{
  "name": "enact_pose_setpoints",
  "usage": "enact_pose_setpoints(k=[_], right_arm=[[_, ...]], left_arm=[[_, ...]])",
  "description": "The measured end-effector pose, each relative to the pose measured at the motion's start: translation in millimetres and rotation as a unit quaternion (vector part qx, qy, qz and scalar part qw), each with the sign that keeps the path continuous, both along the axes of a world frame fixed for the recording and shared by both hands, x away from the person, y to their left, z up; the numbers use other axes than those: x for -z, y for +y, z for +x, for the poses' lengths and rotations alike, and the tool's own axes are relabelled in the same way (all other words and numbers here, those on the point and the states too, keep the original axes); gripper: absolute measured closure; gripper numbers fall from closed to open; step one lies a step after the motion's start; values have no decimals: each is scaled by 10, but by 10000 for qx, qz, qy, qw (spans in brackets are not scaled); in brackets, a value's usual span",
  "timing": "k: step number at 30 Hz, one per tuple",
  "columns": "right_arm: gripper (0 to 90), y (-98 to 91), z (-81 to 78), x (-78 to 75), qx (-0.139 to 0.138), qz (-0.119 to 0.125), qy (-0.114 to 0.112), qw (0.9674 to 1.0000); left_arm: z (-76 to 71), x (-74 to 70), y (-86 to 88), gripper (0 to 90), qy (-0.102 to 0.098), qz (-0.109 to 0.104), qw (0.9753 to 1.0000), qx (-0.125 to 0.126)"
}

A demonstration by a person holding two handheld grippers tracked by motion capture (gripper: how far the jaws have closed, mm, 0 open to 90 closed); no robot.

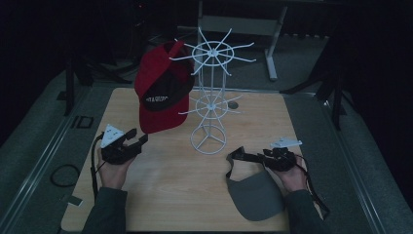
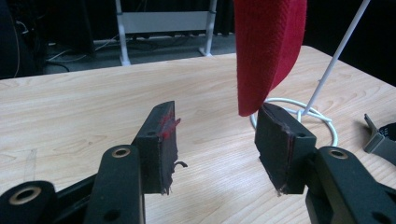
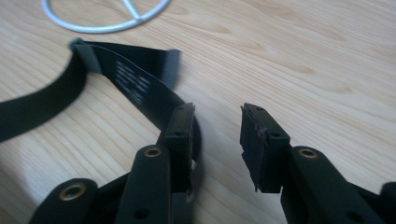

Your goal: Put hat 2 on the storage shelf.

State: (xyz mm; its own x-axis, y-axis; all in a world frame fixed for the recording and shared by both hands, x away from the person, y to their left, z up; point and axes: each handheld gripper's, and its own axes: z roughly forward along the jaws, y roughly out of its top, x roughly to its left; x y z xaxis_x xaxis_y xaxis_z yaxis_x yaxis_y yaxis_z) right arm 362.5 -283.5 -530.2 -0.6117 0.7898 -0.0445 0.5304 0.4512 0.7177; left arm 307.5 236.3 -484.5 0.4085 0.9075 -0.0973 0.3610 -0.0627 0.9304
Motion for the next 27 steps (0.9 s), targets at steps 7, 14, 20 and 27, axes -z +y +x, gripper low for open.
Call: enact_pose_setpoints(k=[7, 14, 20, 27], right_arm=[[645, 222, 123, 16, -461, -201, 194, 9985], [745, 328, 212, 81, -723, -385, 598, 9948], [898, 329, 198, 66, -670, -509, 539, 9950], [900, 201, 183, -17, -360, -486, 292, 9977]], left_arm=[[-12, 4, 0, 488, -8, -30, 10000, 13], [-10, 13, -10, 481, 12, -51, 10000, -3], [-17, 13, -7, 481, 5, -46, 10000, 6], [-10, 28, -15, 482, 26, -44, 10000, -5]])
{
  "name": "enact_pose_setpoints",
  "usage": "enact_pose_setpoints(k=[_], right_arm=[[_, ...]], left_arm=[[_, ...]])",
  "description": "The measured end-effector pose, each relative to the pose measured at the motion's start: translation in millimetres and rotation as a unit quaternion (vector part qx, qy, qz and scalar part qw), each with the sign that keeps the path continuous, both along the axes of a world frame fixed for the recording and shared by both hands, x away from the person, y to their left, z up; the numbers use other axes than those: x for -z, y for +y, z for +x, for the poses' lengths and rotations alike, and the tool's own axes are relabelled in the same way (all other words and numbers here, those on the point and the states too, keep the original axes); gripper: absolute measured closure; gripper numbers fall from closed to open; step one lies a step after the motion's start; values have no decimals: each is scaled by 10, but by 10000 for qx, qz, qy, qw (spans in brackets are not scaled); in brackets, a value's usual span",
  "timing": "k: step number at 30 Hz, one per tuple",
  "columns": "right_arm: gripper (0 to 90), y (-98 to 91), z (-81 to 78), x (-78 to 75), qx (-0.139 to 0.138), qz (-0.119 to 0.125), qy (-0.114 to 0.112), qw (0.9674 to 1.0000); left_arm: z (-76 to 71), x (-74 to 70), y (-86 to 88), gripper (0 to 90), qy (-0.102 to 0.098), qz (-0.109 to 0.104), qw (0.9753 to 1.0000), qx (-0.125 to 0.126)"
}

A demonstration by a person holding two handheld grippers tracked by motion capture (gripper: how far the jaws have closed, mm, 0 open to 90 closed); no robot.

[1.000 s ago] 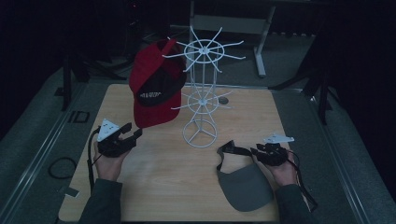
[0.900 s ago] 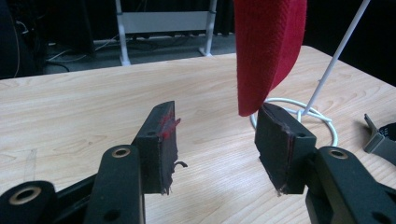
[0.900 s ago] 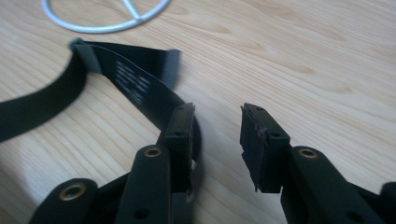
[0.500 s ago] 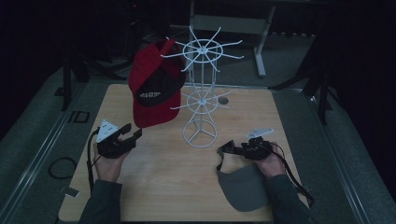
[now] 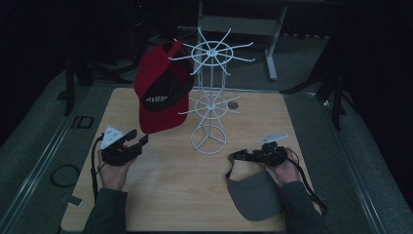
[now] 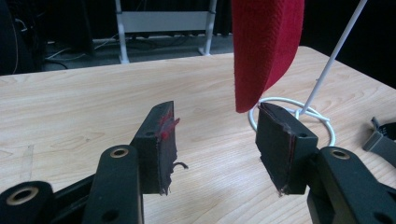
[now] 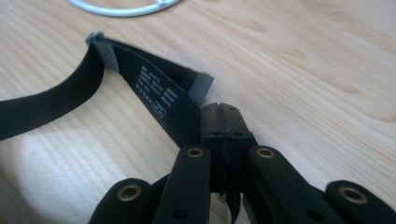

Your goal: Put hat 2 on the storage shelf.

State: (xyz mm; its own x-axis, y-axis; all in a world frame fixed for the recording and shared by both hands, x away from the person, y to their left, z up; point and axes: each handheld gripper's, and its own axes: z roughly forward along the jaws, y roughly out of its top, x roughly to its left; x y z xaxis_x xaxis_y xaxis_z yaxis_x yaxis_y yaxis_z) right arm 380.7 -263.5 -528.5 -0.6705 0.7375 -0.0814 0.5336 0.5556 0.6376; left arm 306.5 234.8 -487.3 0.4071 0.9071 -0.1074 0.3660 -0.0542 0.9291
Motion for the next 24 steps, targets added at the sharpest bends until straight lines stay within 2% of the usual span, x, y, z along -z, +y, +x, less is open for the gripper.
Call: enact_pose_setpoints(k=[5, 10, 15, 17, 24], right_arm=[[900, -151, -20, -59, 276, 31, -130, 9995], [900, -297, -49, -84, 448, 49, -158, 9989], [900, -429, -87, -89, 633, -31, -173, 9978], [900, -477, -92, -101, 824, -118, -241, 9962], [900, -650, -77, -127, 1300, -102, -391, 9907]], left_arm=[[4, 6, -3, 482, 14, -15, 10000, 3], [4, 6, -4, 482, 7, -20, 10000, 0], [6, 3, 3, 482, -3, -22, 10000, -24], [6, -1, 5, 482, -2, -20, 10000, -31], [8, -1, 11, 483, -3, -17, 10000, -38]])
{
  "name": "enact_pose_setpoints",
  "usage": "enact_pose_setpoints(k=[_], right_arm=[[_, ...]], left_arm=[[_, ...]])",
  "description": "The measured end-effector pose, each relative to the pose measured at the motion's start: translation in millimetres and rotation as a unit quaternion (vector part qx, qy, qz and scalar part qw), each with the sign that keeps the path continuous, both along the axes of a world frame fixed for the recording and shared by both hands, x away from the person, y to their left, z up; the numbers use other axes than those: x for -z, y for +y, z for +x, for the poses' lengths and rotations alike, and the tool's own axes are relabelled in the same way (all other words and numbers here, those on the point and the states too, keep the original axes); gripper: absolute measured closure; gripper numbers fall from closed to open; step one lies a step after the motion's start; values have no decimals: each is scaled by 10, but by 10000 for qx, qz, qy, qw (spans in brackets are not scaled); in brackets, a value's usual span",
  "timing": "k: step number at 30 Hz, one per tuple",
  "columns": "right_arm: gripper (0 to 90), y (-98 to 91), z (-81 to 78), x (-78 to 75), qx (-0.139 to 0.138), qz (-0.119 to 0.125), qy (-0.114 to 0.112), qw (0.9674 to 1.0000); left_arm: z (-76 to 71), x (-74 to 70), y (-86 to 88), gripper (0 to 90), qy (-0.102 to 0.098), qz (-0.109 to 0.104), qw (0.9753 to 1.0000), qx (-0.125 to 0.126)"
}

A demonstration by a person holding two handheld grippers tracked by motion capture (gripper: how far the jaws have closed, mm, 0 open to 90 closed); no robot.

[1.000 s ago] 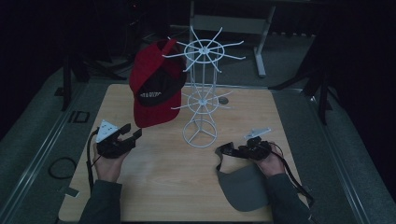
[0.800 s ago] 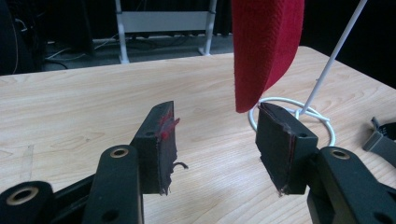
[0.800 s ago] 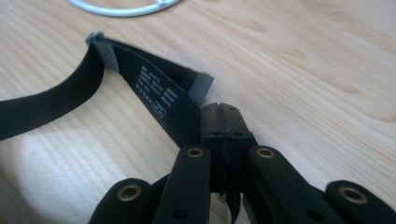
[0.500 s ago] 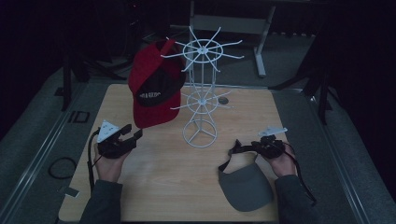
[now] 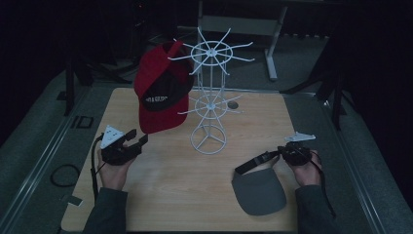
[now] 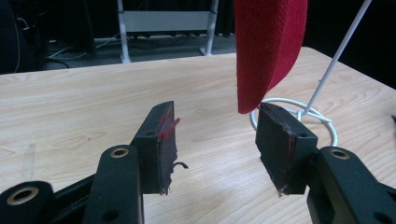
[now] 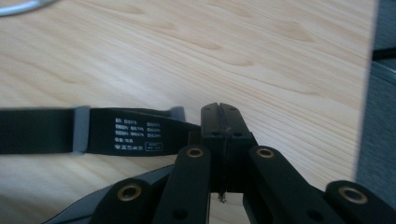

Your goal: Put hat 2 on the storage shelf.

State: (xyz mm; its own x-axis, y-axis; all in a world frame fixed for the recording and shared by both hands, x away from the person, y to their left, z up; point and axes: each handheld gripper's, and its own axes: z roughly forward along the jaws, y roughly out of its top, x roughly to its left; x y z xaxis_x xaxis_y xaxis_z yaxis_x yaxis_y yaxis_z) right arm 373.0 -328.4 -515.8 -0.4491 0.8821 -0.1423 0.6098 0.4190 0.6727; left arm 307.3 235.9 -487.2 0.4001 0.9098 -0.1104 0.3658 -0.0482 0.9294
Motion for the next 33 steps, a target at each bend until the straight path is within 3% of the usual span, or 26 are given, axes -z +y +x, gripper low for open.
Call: enact_pose_setpoints(k=[3, 7, 15, 21, 25, 30, 33], right_arm=[[900, -77, -1, 5, 206, -4, 6, 9998], [898, -91, -19, 16, 72, 66, 92, 9999], [898, -66, -51, -126, 67, 265, -327, 9991], [851, -68, 1, -75, -29, 232, 45, 9997], [789, 54, -10, 18, -400, 305, 281, 9983], [737, 213, -12, 62, -799, 199, 469, 9955], [728, 256, 1, 75, -902, 131, 538, 9944]], left_arm=[[1, 0, 1, 483, 0, 0, 10000, -3], [3, 1, -9, 483, 4, -18, 10000, -17], [2, 3, -11, 483, 6, -28, 10000, -16], [3, 4, -12, 483, 10, -27, 10000, -18], [7, 7, -17, 483, 23, -18, 10000, -14], [8, 10, -19, 482, 34, -6, 10000, -5], [6, 9, -17, 481, 28, -10, 10000, -4]])
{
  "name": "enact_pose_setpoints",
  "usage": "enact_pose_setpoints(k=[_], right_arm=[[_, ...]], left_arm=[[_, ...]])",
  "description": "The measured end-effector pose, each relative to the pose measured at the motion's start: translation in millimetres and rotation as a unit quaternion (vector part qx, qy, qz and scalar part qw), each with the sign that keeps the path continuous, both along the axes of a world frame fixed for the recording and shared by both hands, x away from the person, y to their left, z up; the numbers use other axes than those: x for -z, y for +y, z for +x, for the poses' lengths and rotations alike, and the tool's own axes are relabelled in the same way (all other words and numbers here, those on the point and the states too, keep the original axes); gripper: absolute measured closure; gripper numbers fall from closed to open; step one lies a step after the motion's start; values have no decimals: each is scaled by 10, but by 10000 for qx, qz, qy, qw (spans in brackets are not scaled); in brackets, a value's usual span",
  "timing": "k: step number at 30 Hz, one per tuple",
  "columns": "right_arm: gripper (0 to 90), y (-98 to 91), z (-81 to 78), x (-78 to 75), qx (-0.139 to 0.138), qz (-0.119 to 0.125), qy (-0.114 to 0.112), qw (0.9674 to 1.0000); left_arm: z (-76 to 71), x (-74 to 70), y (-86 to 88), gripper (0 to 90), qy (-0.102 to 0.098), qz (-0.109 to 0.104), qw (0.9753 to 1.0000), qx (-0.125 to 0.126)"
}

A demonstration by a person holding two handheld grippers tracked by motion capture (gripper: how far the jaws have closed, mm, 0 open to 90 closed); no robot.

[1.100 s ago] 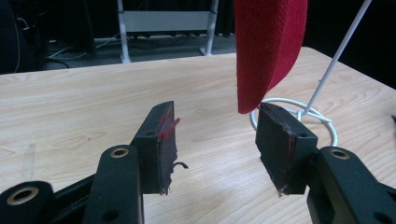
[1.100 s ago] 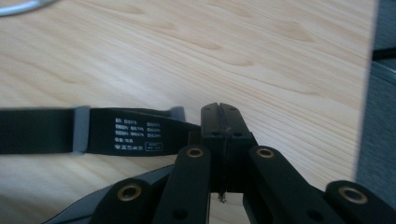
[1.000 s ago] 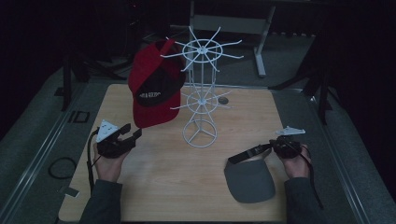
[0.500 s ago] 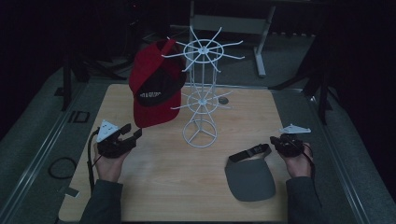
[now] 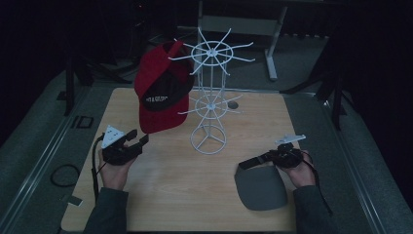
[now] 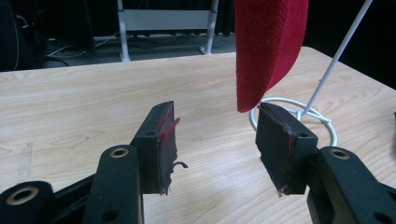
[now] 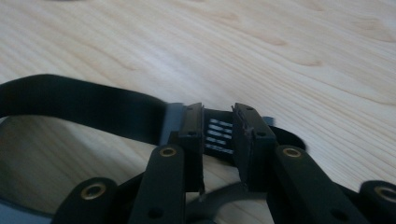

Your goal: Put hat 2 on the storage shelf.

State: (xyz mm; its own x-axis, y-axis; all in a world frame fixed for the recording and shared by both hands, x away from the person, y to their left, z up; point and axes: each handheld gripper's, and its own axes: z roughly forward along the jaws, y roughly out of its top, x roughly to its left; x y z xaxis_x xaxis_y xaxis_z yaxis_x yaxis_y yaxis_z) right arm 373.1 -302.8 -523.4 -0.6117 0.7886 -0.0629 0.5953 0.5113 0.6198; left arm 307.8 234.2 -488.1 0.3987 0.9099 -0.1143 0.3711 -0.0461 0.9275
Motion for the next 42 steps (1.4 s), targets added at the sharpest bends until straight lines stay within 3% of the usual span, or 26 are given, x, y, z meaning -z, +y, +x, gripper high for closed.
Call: enact_pose_setpoints(k=[4, 11, 17, 25, 33, 36, 42], right_arm=[[712, 51, 40, 39, -160, -104, 229, 9996], [694, 84, 94, 50, -369, -229, 439, 9981], [600, 137, 151, 81, -365, -461, 511, 9970], [471, 204, 237, 118, -350, -594, 624, 9957], [458, 210, 338, 106, -338, -653, 707, 9948], [446, 229, 380, 113, -405, -679, 786, 9938], [441, 234, 415, 110, -260, -633, 1008, 9926]], left_arm=[[-5, -5, 10, 481, -17, -28, 10000, -19], [-4, -4, 2, 480, -18, -23, 10000, -13], [-2, -2, 4, 476, -13, -18, 10000, -21], [-3, -4, 7, 474, -20, -19, 10000, -30], [-1, -3, 8, 473, -15, -15, 10000, -32], [-1, -1, 2, 473, -14, -12, 10000, -27], [-8, -8, 15, 472, -29, -29, 10000, -34]])
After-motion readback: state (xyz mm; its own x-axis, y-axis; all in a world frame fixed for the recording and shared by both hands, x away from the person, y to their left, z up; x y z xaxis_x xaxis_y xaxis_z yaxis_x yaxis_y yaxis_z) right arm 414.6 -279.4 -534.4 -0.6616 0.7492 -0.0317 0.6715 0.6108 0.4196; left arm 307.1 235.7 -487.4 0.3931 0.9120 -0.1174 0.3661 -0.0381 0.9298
